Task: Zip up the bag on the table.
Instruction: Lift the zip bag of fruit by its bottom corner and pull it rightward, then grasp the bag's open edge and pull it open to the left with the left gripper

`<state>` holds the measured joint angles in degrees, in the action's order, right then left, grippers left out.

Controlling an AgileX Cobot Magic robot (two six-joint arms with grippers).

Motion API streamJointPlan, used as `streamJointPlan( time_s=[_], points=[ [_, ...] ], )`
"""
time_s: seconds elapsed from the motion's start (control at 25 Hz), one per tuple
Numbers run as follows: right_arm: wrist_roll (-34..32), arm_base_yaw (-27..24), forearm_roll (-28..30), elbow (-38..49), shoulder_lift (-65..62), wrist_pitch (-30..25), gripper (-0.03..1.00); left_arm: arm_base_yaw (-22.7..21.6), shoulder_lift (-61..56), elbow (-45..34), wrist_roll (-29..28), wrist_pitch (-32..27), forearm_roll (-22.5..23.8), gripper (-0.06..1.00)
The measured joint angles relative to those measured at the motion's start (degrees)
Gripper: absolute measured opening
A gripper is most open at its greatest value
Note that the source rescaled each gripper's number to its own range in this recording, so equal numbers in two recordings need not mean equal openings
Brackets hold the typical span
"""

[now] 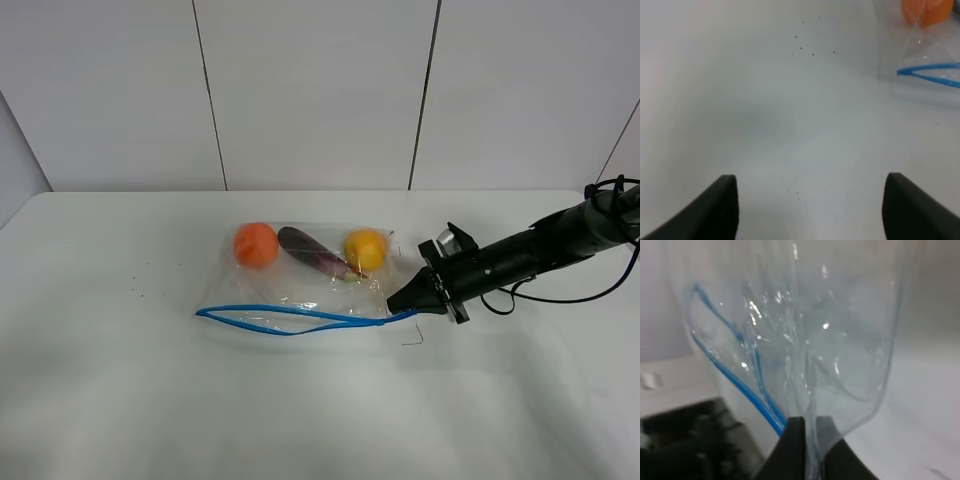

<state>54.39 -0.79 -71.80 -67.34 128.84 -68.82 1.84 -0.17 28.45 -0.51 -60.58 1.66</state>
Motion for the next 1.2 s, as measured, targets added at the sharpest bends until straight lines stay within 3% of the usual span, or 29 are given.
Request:
streamJointPlan(
  time_s=[0.2, 0.52, 0.68, 1.2],
  points=[
    [-7.97, 1.61, -3.85, 0.0, 0.0, -0.17, 0.0, 0.0, 0.0, 0.0, 0.0, 0.0, 0.0, 0.8],
    [-14.62, 7.34, -11.27, 0.0, -2.79, -0.14, 0.0, 0.0, 0.0, 0.0, 0.0, 0.0, 0.0, 0.8],
    [-15.54, 7.59, -15.58, 0.0, -4.62, -0.19, 0.0, 0.0, 0.0, 0.0, 0.0, 0.0, 0.0, 0.8],
    [-15.69, 7.34, -15.65, 0.0, -5.22, -0.19, 0.0, 0.0, 0.0, 0.0, 0.0, 0.0, 0.0, 0.8]
  ],
)
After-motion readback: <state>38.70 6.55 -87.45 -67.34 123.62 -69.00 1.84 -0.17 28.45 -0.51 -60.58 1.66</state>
